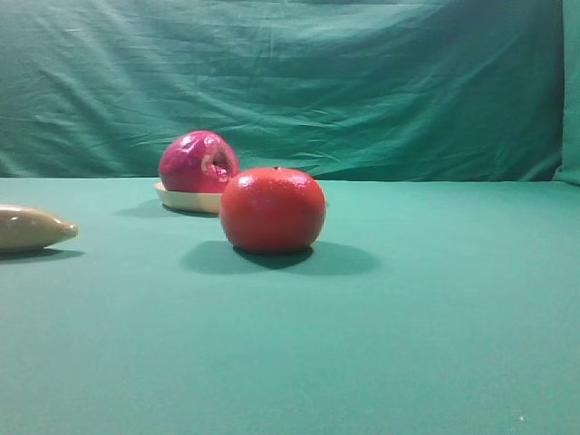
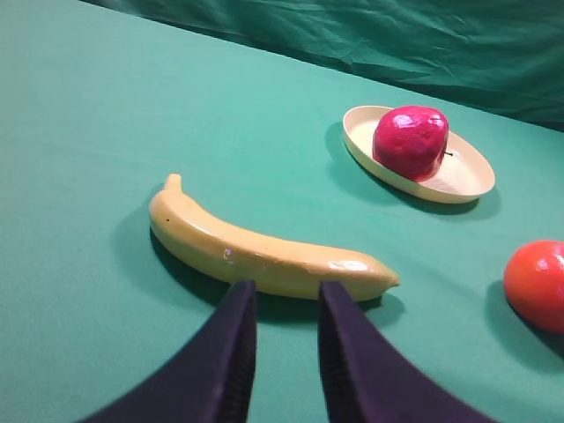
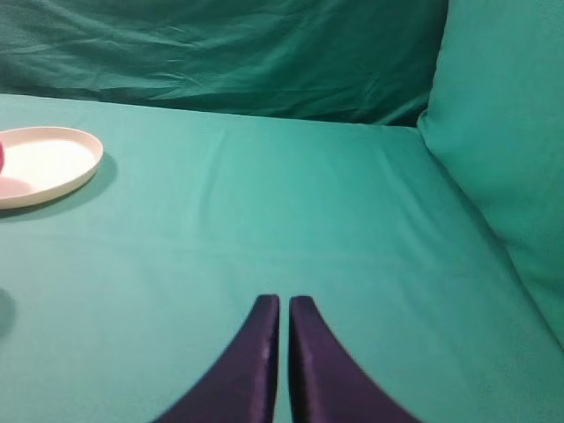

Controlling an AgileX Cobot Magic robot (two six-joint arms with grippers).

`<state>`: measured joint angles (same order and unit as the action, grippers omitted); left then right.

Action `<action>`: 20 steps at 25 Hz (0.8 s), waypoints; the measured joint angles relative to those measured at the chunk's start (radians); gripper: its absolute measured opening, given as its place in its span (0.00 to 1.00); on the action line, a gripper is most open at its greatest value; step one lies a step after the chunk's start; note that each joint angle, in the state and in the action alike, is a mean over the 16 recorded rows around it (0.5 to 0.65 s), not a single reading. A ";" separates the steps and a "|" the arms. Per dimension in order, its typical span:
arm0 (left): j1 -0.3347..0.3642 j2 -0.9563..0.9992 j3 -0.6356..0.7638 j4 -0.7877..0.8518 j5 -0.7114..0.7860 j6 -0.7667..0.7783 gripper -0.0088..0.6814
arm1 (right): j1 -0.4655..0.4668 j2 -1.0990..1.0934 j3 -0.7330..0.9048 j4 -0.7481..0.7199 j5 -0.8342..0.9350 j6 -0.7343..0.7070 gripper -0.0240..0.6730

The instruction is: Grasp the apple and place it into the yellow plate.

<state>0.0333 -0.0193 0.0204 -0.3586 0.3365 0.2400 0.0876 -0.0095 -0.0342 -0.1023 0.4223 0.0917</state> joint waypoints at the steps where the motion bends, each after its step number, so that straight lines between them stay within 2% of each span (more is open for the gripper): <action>1: 0.000 0.000 0.000 0.000 0.000 0.000 0.24 | -0.002 -0.001 0.012 0.001 -0.007 0.000 0.03; 20: 0.000 0.000 0.000 0.000 0.000 0.000 0.24 | -0.007 -0.002 0.058 0.014 -0.033 -0.003 0.03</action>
<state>0.0333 -0.0193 0.0204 -0.3586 0.3365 0.2400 0.0810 -0.0118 0.0236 -0.0887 0.3897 0.0884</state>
